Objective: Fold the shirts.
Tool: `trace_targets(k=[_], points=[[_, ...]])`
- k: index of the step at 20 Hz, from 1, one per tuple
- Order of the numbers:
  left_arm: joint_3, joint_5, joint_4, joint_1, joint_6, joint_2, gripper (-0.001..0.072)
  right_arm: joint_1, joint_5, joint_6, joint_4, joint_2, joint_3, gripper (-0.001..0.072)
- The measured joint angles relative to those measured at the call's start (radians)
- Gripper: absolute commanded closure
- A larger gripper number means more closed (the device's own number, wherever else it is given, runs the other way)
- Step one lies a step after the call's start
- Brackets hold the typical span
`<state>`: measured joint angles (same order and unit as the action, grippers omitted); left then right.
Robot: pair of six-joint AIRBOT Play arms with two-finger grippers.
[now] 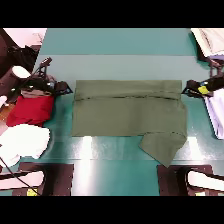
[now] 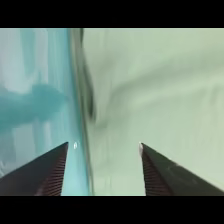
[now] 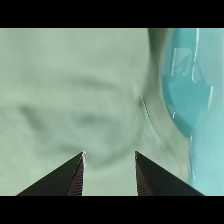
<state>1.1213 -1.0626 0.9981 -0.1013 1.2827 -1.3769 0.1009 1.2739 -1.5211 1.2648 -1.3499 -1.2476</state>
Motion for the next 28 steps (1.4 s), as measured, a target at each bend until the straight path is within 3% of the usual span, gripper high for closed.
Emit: trace_targets(k=[7,17,19,22,25,28], points=[[-0.334,-0.145,-0.023,-0.052,-0.014,0.194,0.0188,0.154,0.085,0.132,-0.213,0.214,0.183,0.0346],[-0.552,-0.141,-0.087,-0.018,-0.047,0.248,0.019,0.193,0.096,0.177,-0.365,0.263,0.24,0.0346],[-0.558,-0.116,-0.091,0.032,-0.047,0.248,0.0417,0.193,0.096,0.179,-0.372,0.264,0.241,0.0346],[-0.562,-0.063,-0.092,0.098,-0.026,0.247,0.0681,0.195,0.097,0.18,-0.375,0.264,0.241,0.0346],[-0.554,-0.041,-0.096,0.124,-0.007,0.247,0.068,0.198,0.134,0.18,-0.344,0.265,0.244,0.0346],[-0.526,-0.041,-0.099,0.135,0.003,0.256,0.068,0.207,0.194,0.151,-0.215,0.291,0.298,0.0346]])
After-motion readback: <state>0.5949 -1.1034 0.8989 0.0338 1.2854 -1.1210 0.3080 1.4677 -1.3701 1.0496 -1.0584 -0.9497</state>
